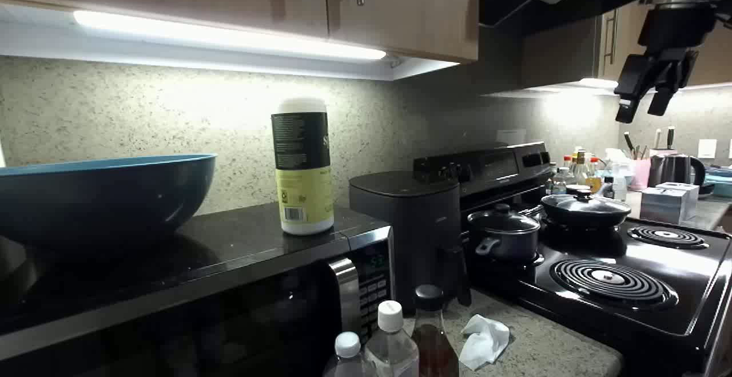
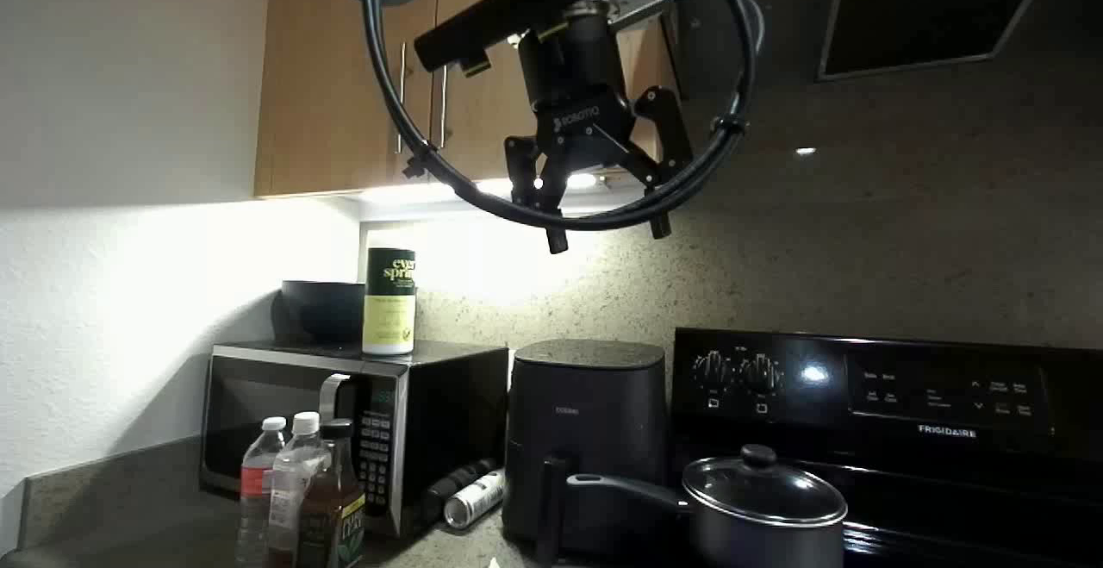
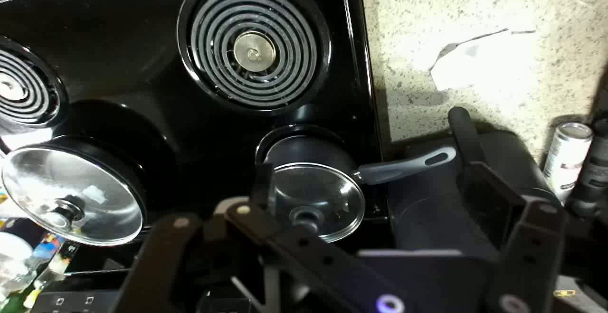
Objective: Pick up the white paper, wipe on top of the air fryer and put the paper back on the countertop.
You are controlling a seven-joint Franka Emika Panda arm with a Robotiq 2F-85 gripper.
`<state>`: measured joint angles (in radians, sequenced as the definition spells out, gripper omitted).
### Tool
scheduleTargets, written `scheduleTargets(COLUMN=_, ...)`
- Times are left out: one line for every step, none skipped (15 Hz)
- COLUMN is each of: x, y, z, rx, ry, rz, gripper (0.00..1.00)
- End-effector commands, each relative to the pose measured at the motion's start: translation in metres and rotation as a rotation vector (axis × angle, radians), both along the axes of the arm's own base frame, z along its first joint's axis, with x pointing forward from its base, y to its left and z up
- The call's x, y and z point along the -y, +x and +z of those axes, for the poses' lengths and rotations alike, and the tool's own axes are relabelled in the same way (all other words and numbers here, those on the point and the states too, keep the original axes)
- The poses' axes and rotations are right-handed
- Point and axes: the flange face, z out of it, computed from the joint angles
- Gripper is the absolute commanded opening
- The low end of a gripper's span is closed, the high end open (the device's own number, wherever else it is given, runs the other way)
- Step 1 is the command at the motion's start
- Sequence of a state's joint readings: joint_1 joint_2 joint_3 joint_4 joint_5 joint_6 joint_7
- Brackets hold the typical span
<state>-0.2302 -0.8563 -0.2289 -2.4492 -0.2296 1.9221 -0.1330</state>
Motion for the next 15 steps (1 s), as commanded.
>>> scheduleTargets(x=0.000, y=0.000, z=0.001, rx=-0.001, ry=0.000, rz=0.000, gripper=1.00)
scheduleTargets(x=0.000, y=0.000, z=0.001, rx=-0.001, ry=0.000, rz=0.000, gripper=1.00)
scheduleTargets(x=0.000, y=0.000, z=0.001, rx=-0.001, ry=0.000, rz=0.000, gripper=1.00)
scheduleTargets(x=0.000, y=0.000, z=0.001, rx=-0.001, ry=0.000, rz=0.000, gripper=1.00)
scheduleTargets(x=0.000, y=0.000, z=0.001, rx=-0.001, ry=0.000, rz=0.000, gripper=1.00)
scheduleTargets(x=0.000, y=0.000, z=0.001, rx=-0.001, ry=0.000, rz=0.000, gripper=1.00)
scheduleTargets(x=0.000, y=0.000, z=0.001, rx=-0.001, ry=0.000, rz=0.000, gripper=1.00)
scheduleTargets(x=0.000, y=0.000, z=0.001, rx=-0.001, ry=0.000, rz=0.000, gripper=1.00)
scheduleTargets(x=-0.002, y=0.004, z=-0.003, rx=-0.007, ry=-0.001, rz=0.016, gripper=1.00)
scheduleTargets(x=-0.004, y=0.007, z=-0.006, rx=-0.011, ry=-0.006, rz=0.023, gripper=1.00)
scheduleTargets(x=-0.008, y=0.012, z=-0.010, rx=-0.013, ry=-0.009, rz=0.032, gripper=1.00)
scheduleTargets(x=-0.011, y=0.016, z=-0.013, rx=-0.017, ry=-0.009, rz=0.047, gripper=1.00)
scheduleTargets(x=-0.017, y=0.022, z=-0.019, rx=-0.029, ry=-0.010, rz=0.068, gripper=1.00)
scheduleTargets(x=-0.022, y=0.028, z=-0.025, rx=-0.038, ry=-0.014, rz=0.088, gripper=1.00)
scheduleTargets(x=-0.029, y=0.034, z=-0.032, rx=-0.052, ry=-0.021, rz=0.114, gripper=1.00)
